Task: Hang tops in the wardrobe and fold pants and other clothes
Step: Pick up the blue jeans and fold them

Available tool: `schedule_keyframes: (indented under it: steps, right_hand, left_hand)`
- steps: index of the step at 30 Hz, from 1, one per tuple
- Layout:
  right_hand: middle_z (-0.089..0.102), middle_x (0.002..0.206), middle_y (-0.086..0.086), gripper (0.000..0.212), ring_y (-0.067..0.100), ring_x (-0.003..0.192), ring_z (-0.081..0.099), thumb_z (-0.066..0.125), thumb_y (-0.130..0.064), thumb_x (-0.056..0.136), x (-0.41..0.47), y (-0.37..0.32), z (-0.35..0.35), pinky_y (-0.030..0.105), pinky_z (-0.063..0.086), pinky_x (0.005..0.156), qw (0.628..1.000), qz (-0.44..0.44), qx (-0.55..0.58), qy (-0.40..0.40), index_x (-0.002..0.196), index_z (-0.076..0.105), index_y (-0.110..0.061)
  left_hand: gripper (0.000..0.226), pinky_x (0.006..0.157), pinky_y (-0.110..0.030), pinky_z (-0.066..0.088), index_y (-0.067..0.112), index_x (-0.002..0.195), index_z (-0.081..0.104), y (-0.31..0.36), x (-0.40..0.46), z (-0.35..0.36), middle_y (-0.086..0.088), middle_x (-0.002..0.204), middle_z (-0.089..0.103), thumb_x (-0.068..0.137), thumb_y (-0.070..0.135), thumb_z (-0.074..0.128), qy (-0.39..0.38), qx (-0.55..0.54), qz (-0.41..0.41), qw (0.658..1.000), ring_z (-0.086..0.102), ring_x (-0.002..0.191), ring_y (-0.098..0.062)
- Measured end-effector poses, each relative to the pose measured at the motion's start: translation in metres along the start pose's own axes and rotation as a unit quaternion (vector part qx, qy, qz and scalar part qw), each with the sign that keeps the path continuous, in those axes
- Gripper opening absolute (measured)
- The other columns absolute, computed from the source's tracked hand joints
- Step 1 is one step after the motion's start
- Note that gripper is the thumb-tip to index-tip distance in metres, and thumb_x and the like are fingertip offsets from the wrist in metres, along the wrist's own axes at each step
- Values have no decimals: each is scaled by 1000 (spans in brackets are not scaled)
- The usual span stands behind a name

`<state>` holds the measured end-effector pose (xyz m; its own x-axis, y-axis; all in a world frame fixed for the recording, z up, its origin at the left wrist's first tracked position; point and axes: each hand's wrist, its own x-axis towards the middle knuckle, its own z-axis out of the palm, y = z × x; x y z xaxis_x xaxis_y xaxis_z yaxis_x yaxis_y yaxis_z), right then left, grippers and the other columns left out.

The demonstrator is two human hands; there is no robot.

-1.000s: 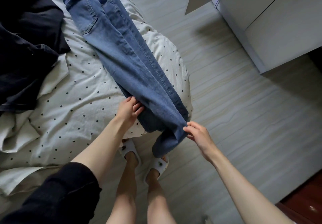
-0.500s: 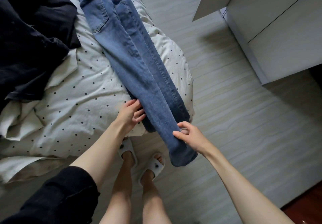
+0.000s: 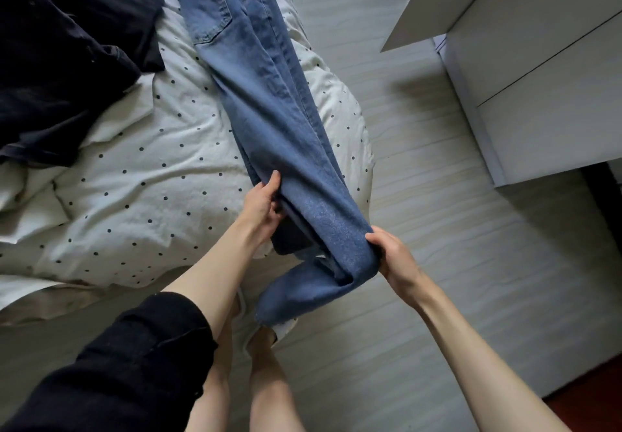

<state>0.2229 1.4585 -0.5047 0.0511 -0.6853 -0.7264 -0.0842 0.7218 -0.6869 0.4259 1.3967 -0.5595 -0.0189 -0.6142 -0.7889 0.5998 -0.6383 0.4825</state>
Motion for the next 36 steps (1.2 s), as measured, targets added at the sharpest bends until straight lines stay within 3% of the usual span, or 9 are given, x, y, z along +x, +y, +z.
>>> schedule_keyframes:
  steps: [4, 7, 11, 15, 19, 23, 26, 32, 36]
  right_hand:
    - [46, 92, 9, 13, 20, 87, 40, 42, -9, 93, 6, 1, -9, 28, 31, 63, 999, 35, 18, 2, 102, 52, -10]
    - [47, 73, 4, 16, 14, 68, 41, 51, -15, 94, 11, 7, -17, 27, 31, 59, 996, 41, -71, 37, 78, 51, -15]
    - [56, 74, 3, 12, 18, 72, 50, 60, -19, 90, 20, 23, -19, 29, 39, 68, 962, 12, -261, 78, 85, 52, -12]
    - [58, 81, 2, 17, 28, 84, 53, 51, -32, 93, 34, 31, -20, 35, 39, 70, 893, -7, -438, 103, 83, 46, -18]
    - [59, 75, -2, 19, 28, 84, 55, 54, -30, 91, 38, 32, -24, 32, 38, 67, 900, -6, -424, 101, 76, 45, -23]
    - [66, 101, 8, 7, 28, 101, 57, 54, -25, 91, 40, 33, -24, 32, 43, 82, 918, 35, -378, 114, 91, 53, -18]
    - [63, 113, 8, 19, 24, 108, 55, 53, -25, 92, 43, 30, -15, 34, 44, 93, 933, 61, -345, 80, 106, 57, -13]
    - [65, 111, 7, 24, 25, 105, 57, 52, -28, 93, 64, -15, 12, 37, 45, 94, 944, 10, -315, 92, 106, 62, -11]
    - [64, 113, 5, 25, 23, 109, 56, 52, -29, 93, 83, -49, 32, 29, 41, 92, 935, -25, -346, 80, 110, 63, -14]
  left_hand:
    - [17, 64, -23, 54, 11, 102, 60, 10, -6, -20, -2, 99, 71, 92, 25, 58, 10, 12, 31, 999, 69, 82, -14]
    - [14, 61, -19, 52, 11, 97, 64, 20, -14, -41, 5, 82, 74, 92, 23, 58, 18, 57, 64, 996, 69, 74, -9]
    - [16, 67, -18, 51, 6, 98, 64, 18, -19, -54, 1, 86, 71, 94, 20, 55, 47, 116, 76, 989, 65, 79, -10]
    - [22, 70, -22, 53, 4, 102, 58, 14, -17, -49, -7, 95, 65, 96, 24, 51, 74, 207, 109, 969, 63, 85, -16]
    - [20, 67, -23, 46, 8, 103, 53, 10, -21, -53, -7, 92, 62, 94, 26, 55, 41, 295, 115, 948, 58, 82, -17]
    - [19, 67, -22, 49, 8, 106, 51, -6, -27, -59, -6, 90, 62, 91, 16, 58, 23, 373, 54, 926, 60, 86, -17]
    - [8, 68, -26, 47, 13, 98, 52, -8, -28, -57, -3, 91, 61, 92, 12, 56, 24, 416, 22, 909, 60, 85, -16]
    - [12, 69, -26, 48, 16, 101, 50, 33, -19, -44, 0, 93, 59, 93, 8, 52, 51, 364, 56, 928, 59, 81, -15]
    - [14, 65, -23, 49, 17, 101, 52, 63, -3, -37, 0, 86, 63, 93, 5, 49, 64, 362, 84, 926, 61, 73, -14]
